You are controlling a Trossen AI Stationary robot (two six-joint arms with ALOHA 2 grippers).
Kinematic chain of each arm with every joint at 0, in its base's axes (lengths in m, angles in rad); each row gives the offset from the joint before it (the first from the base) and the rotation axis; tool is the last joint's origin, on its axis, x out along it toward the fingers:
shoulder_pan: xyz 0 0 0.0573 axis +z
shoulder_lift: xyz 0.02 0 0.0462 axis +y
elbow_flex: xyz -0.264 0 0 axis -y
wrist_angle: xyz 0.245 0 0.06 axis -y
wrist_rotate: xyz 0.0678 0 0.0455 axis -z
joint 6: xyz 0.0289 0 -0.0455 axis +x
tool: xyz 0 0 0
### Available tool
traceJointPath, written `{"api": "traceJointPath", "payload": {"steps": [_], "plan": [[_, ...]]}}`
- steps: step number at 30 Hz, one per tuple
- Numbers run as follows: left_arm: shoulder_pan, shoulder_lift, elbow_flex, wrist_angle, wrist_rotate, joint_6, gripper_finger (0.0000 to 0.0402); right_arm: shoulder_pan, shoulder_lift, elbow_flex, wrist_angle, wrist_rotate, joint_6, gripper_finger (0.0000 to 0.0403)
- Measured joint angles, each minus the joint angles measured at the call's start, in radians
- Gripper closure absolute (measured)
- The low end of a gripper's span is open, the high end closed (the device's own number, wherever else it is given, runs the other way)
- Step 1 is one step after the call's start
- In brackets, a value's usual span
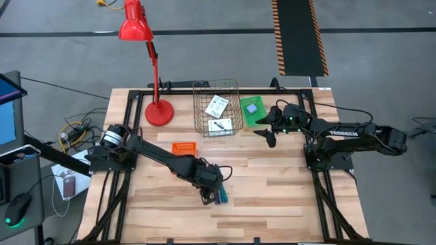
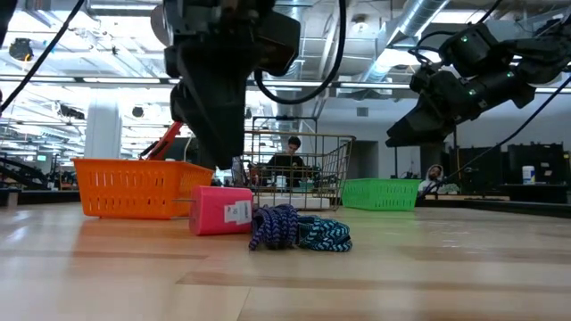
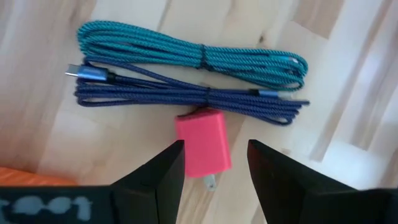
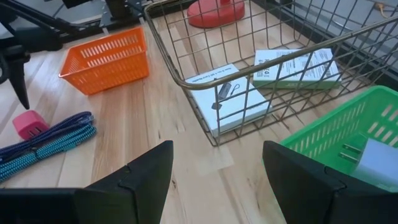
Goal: Pick and place items into bin
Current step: Put the pink charger adapter into the green bin
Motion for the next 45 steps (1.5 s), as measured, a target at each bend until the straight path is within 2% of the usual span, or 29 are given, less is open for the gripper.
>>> {"api": "traceJointPath", "payload": {"steps": [18, 27, 31, 45], "plan": [[-0.001, 0.0, 0.0, -0.002, 0.061, -0.075, 0.0238, 0.0, 0.0, 0.0, -0.013, 0.0, -0.007, 0.0159], [-0.015, 0.0, 0.0, -0.098, 0.093, -0.113, 0.0238, 0.0, 0.0, 0.0, -0.014, 0.0, -0.009, 0.0159], [-0.021, 0.0, 0.0, -0.101, 0.132, -0.178, 0.0238, 0.0, 0.0, 0.0, -0.014, 0.0, -0.01, 0.0159], [-0.02, -0.001, 0.0, -0.1, 0.097, -0.261, 0.0238, 0.0, 0.0, 0.0, -0.014, 0.0, -0.01, 0.0159]]}}
